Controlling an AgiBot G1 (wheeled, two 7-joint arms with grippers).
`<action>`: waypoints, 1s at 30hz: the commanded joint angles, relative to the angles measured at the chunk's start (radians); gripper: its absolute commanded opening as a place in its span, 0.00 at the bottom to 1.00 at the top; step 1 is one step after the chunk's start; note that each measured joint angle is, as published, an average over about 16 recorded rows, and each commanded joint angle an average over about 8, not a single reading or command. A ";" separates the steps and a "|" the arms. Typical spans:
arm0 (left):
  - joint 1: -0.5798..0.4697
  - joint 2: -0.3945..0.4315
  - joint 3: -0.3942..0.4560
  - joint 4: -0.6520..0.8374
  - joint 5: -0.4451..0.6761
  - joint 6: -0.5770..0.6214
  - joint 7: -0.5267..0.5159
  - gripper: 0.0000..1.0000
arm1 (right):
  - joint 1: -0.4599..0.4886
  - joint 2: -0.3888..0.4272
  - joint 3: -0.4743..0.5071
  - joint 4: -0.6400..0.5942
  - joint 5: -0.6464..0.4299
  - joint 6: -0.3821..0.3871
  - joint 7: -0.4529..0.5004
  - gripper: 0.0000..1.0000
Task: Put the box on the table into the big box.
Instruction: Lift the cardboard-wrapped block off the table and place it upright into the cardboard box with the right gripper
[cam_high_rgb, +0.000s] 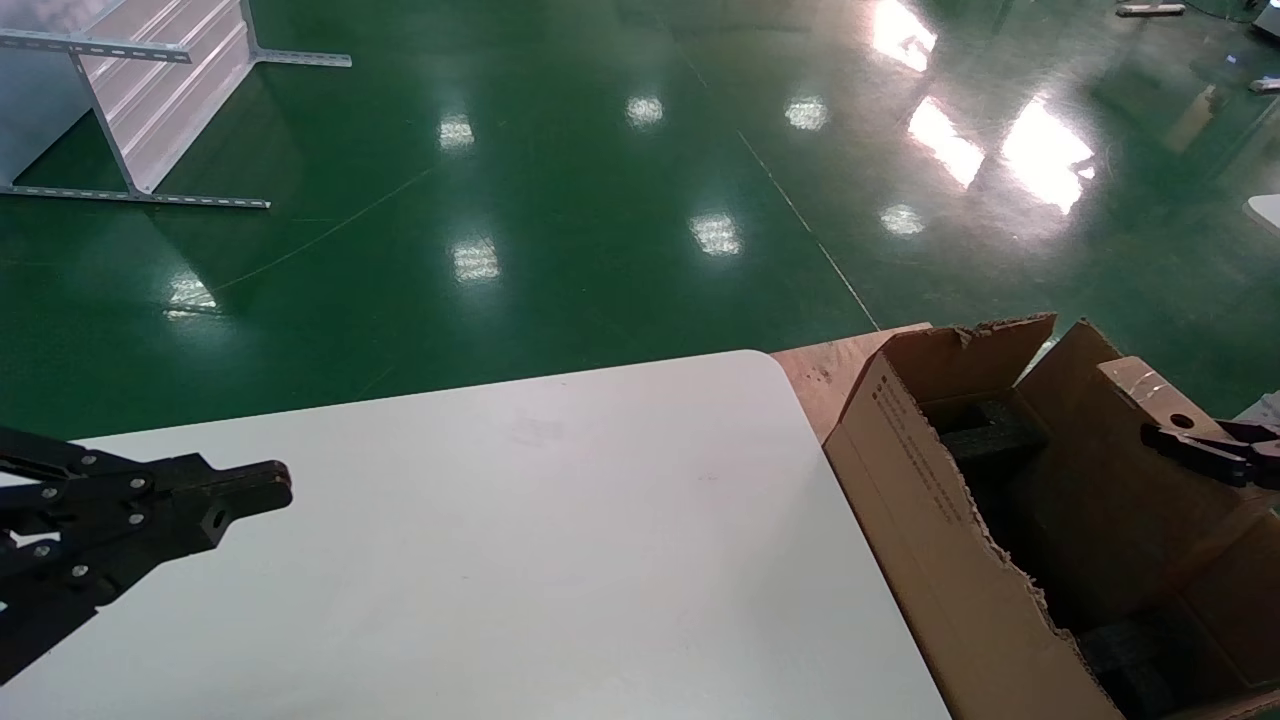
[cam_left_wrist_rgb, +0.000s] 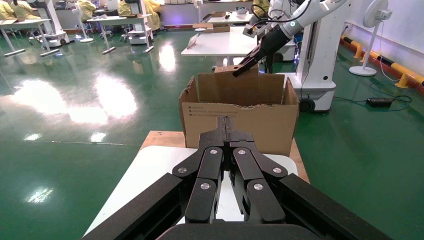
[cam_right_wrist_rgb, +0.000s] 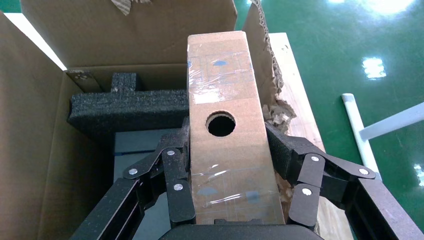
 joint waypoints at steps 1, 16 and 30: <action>0.000 0.000 0.000 0.000 0.000 0.000 0.000 0.00 | -0.003 -0.003 -0.004 -0.005 0.005 0.000 -0.006 0.00; 0.000 0.000 0.001 0.000 -0.001 0.000 0.000 0.00 | -0.038 -0.025 -0.041 -0.042 0.048 -0.006 -0.032 0.00; 0.000 -0.001 0.001 0.000 -0.001 -0.001 0.001 0.00 | -0.065 -0.041 -0.066 -0.082 0.077 -0.007 -0.030 0.00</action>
